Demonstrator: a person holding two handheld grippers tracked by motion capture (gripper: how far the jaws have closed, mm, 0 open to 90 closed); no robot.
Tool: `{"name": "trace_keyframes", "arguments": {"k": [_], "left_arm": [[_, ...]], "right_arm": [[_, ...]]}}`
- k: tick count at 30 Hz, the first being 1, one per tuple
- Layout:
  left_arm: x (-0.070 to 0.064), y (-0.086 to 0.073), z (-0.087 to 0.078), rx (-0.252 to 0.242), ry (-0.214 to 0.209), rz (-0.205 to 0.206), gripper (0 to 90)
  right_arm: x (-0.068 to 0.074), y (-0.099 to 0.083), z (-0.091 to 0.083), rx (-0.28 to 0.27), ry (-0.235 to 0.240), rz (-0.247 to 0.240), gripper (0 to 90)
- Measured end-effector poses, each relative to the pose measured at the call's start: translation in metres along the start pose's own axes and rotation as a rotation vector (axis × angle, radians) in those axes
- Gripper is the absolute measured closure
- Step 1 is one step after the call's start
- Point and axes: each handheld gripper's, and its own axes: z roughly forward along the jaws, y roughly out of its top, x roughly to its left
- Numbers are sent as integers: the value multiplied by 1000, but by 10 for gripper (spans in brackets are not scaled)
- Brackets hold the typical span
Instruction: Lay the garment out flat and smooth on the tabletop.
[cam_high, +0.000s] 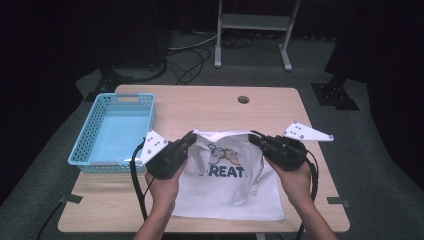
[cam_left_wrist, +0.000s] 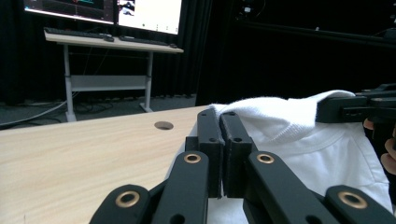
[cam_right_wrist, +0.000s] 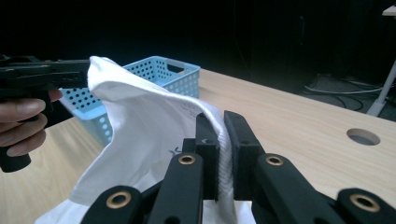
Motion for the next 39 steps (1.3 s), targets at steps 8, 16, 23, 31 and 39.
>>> {"name": "trace_keyframes", "arguments": {"k": [8, 16, 23, 31, 39], "left_arm": [[13, 22, 26, -4, 21, -6, 886], [32, 38, 51, -2, 66, -21, 887], [48, 39, 71, 1, 107, -51, 886], [65, 25, 100, 30, 170, -92, 885], [78, -1, 129, 97, 224, -127, 884]], "right_arm": [[-15, 25, 15, -12, -32, -5, 846], [-31, 52, 45, -18, -70, -15, 846], [-42, 63, 70, -4, -113, -22, 846], [-62, 57, 101, 25, -184, -21, 845], [-86, 34, 133, 95, -251, -14, 844]]}}
